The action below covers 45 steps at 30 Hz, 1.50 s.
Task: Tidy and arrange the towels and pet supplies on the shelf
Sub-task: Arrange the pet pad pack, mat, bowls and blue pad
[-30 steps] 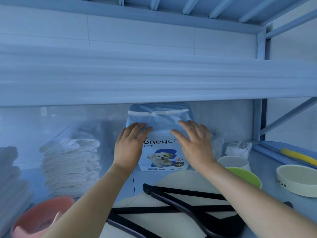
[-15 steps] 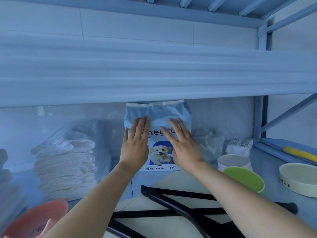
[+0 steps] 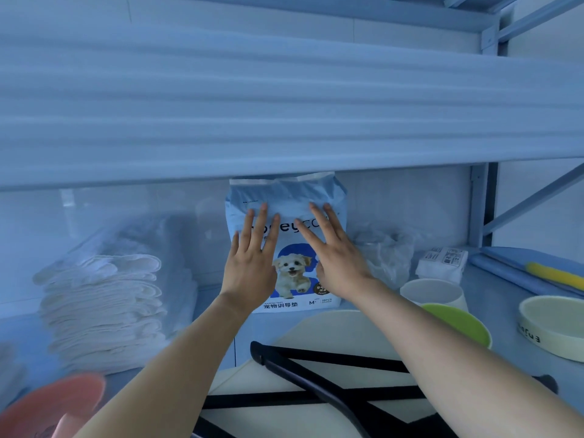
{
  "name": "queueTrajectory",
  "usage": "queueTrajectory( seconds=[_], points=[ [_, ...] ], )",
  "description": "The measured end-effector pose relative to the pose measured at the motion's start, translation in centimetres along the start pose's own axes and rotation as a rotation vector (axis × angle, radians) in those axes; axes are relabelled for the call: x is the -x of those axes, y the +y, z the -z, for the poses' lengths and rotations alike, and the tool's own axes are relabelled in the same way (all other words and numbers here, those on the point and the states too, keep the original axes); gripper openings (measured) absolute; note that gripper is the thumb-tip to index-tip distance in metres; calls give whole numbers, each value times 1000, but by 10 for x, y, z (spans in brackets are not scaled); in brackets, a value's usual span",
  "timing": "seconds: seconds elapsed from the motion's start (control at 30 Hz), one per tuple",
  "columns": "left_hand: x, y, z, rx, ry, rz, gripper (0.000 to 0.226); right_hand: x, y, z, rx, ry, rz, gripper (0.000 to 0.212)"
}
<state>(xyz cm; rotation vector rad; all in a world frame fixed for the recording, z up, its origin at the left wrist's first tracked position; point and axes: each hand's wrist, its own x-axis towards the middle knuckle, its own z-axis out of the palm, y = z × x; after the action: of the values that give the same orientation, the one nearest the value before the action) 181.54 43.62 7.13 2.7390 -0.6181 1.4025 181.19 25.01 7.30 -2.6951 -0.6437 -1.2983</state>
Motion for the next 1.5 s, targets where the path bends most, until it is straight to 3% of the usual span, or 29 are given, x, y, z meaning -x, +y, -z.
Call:
queueTrajectory(
  seconds=[0.47,0.77,0.93,1.5],
  points=[
    [6,3,-23,16,-57,18,88,7,4,-1,13,-145,-5,93],
    [24,3,-37,-61,-469,-36,79,28,12,-9,-39,-345,-89,79],
    [29,-1,-45,-108,-599,-24,67,35,18,-20,-60,-419,-141,77],
    [39,-8,-57,43,-527,56,65,43,15,-36,-114,-478,-155,75]
  ],
)
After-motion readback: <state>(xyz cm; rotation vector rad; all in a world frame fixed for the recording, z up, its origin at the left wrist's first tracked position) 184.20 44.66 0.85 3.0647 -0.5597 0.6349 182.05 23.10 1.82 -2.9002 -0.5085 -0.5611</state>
